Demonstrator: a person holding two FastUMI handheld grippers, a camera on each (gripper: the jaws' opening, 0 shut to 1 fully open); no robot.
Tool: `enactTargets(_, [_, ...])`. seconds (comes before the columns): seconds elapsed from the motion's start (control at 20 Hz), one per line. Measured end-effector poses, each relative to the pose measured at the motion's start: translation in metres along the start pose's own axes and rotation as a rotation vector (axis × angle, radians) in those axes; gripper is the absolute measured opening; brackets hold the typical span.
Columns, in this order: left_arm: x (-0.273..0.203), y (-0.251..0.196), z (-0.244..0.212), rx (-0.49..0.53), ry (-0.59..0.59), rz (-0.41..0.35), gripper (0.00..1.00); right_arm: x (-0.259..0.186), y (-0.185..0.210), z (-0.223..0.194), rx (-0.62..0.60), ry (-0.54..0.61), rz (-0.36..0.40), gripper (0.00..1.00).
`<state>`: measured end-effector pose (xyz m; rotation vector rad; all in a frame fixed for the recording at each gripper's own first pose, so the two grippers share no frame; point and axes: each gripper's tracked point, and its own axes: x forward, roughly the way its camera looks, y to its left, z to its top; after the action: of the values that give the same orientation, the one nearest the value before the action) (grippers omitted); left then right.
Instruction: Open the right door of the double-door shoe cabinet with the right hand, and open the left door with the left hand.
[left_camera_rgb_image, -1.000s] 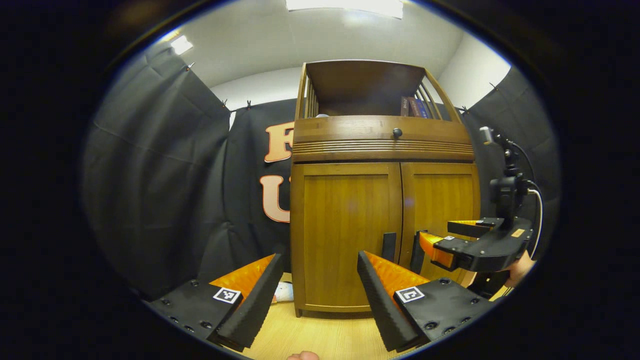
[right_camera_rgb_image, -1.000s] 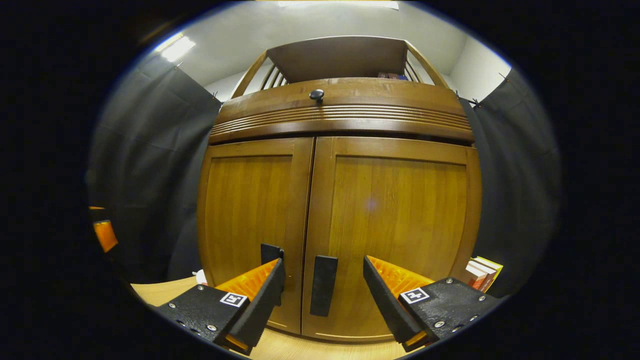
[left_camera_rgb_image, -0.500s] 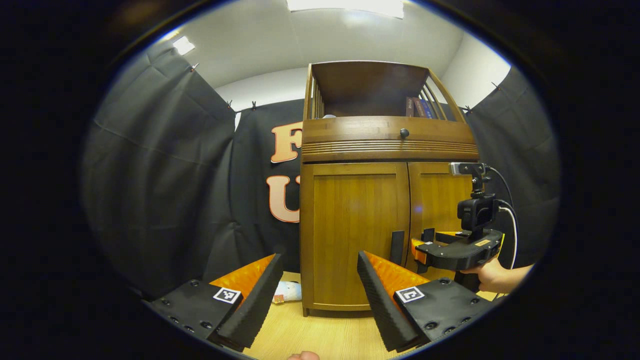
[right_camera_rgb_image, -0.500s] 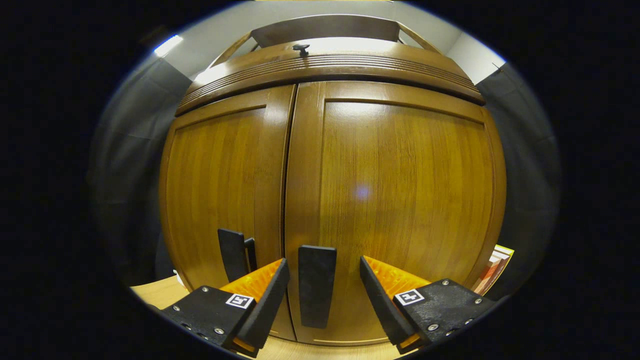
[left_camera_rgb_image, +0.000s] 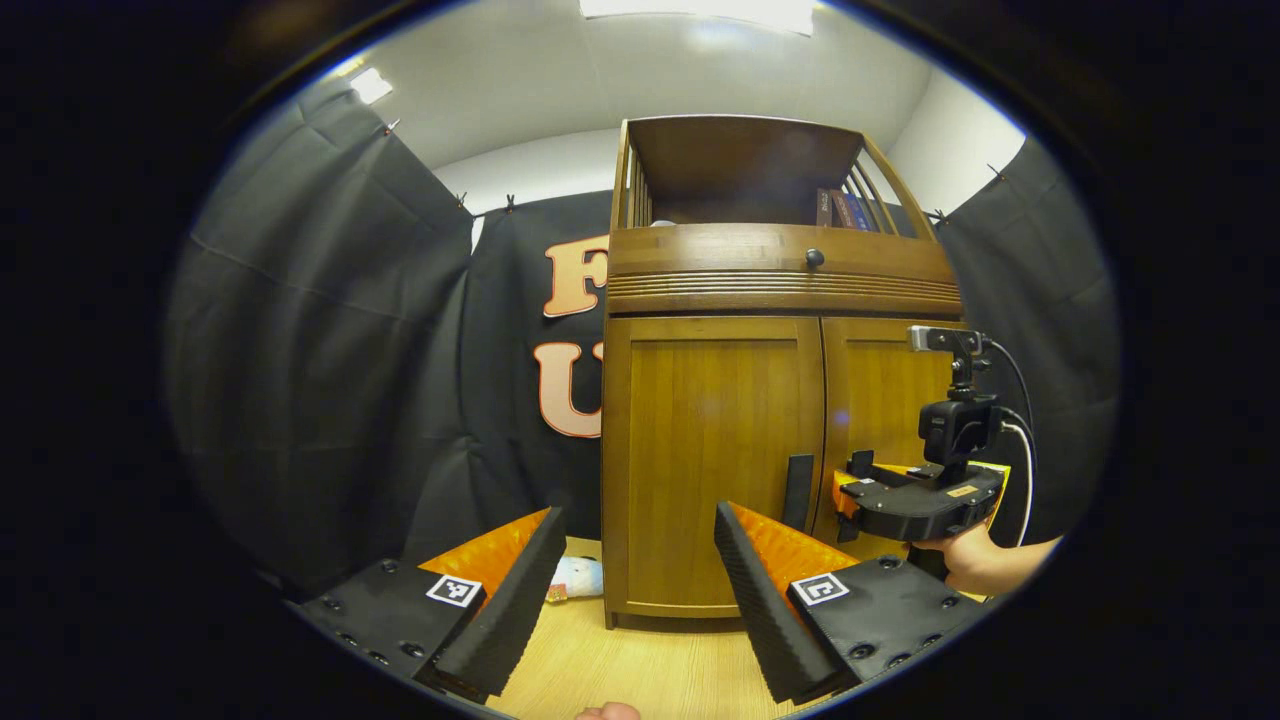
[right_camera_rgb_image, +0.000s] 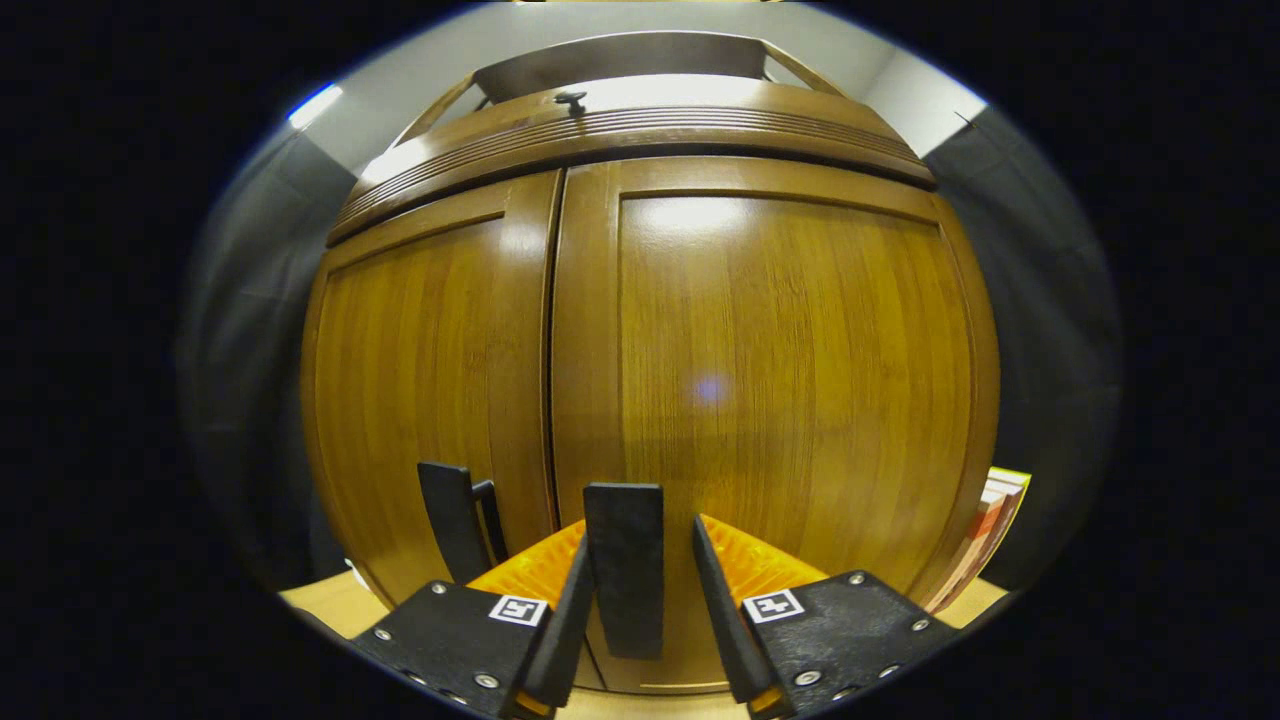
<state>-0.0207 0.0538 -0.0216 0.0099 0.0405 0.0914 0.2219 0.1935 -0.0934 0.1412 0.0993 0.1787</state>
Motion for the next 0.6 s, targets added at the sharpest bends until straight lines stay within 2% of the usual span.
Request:
enactTargets(0.1, [-0.001,0.001,0.001,0.005,-0.003,-0.002,0.94,0.001,0.005,0.001,0.007,0.002,0.009,0.42])
enactTargets(0.2, [-0.004,0.001,0.002,0.009,-0.002,-0.004,0.94,0.001,0.006,0.001,-0.046,0.0,0.016,0.26])
enactTargets(0.25, [-0.005,0.0,0.001,0.008,-0.001,-0.005,0.94,0.003,0.006,0.0,-0.064,0.002,0.02,0.29])
enactTargets(0.4, [-0.012,0.0,0.001,0.003,0.001,-0.007,0.94,0.001,0.006,-0.002,-0.072,0.018,0.028,0.19])
enactTargets(0.6, [-0.017,0.002,0.0,0.001,0.004,0.002,0.94,-0.006,0.007,0.0,-0.081,0.023,0.048,0.22])
